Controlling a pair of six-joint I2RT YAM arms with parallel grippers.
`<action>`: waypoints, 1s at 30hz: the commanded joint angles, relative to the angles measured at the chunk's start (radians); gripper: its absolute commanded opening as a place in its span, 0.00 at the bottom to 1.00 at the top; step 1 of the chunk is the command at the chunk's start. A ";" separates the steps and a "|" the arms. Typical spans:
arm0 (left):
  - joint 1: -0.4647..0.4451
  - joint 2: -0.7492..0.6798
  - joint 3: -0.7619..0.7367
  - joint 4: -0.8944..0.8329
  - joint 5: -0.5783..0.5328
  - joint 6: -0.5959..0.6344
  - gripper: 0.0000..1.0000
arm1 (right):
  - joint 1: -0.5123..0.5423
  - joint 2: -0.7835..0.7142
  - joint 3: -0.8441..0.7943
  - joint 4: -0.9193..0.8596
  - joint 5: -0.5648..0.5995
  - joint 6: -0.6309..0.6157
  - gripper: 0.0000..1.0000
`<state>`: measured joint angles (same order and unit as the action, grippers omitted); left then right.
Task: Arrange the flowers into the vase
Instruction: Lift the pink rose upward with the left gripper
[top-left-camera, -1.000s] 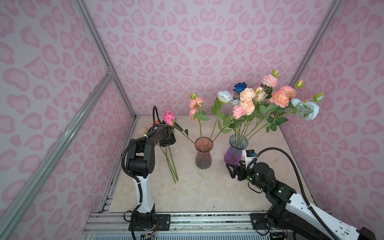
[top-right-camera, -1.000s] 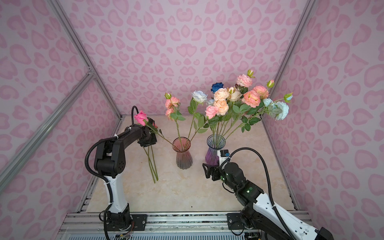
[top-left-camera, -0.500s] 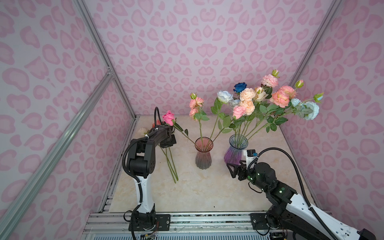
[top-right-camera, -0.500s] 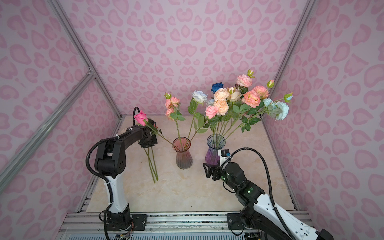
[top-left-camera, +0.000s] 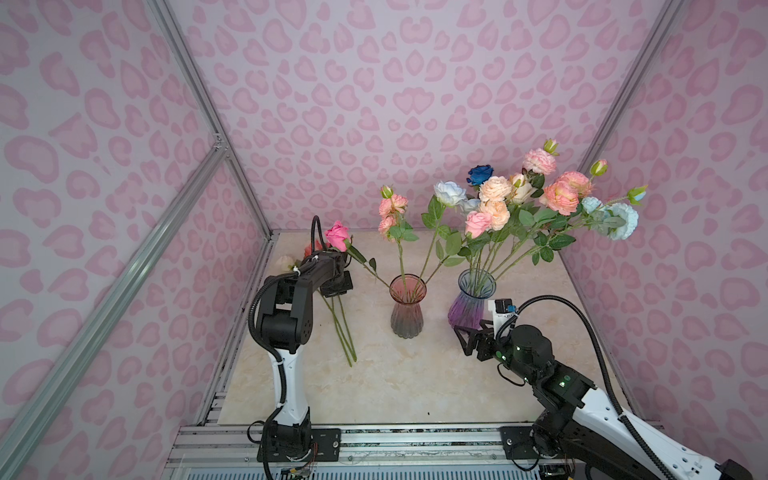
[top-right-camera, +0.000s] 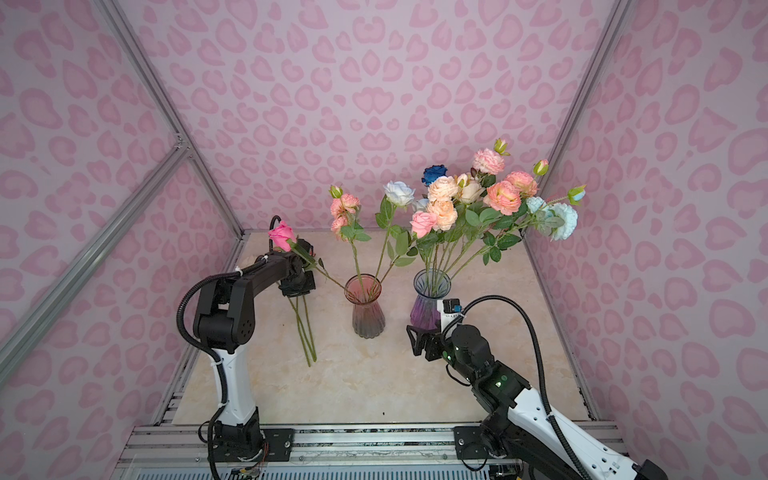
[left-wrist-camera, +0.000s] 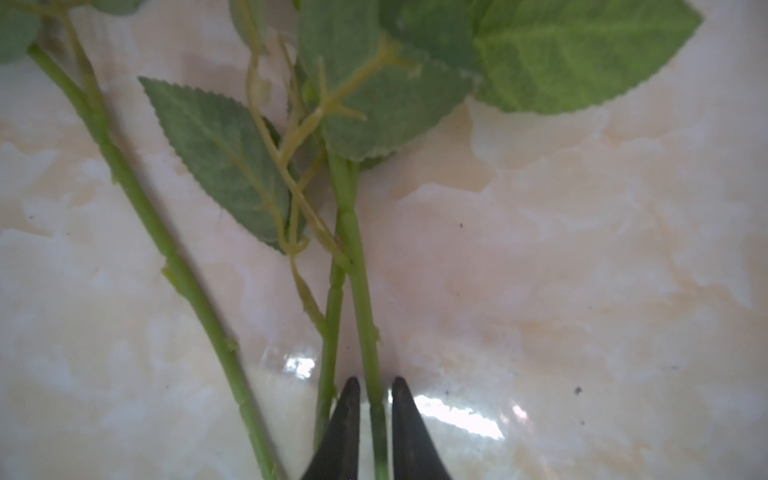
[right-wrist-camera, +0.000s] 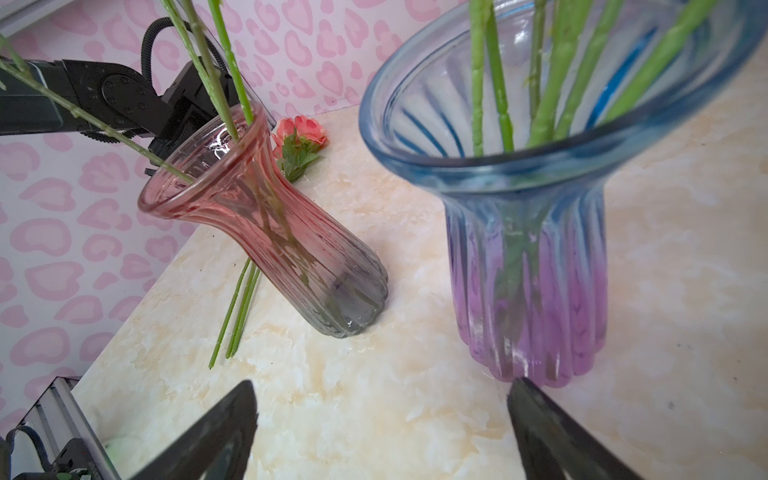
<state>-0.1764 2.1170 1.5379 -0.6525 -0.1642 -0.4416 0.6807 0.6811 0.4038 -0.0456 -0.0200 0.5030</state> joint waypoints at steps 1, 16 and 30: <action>0.001 0.014 0.005 0.001 0.003 0.007 0.12 | 0.000 0.002 -0.003 0.021 0.002 -0.002 0.95; -0.005 -0.299 -0.044 0.032 0.081 0.025 0.03 | -0.001 0.015 0.013 0.021 -0.005 -0.006 0.95; 0.019 -0.622 -0.111 0.073 -0.029 0.044 0.03 | -0.001 -0.024 0.026 -0.006 -0.004 -0.005 0.95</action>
<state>-0.1635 1.5475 1.4425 -0.6140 -0.1452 -0.4080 0.6804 0.6605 0.4236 -0.0502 -0.0261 0.5026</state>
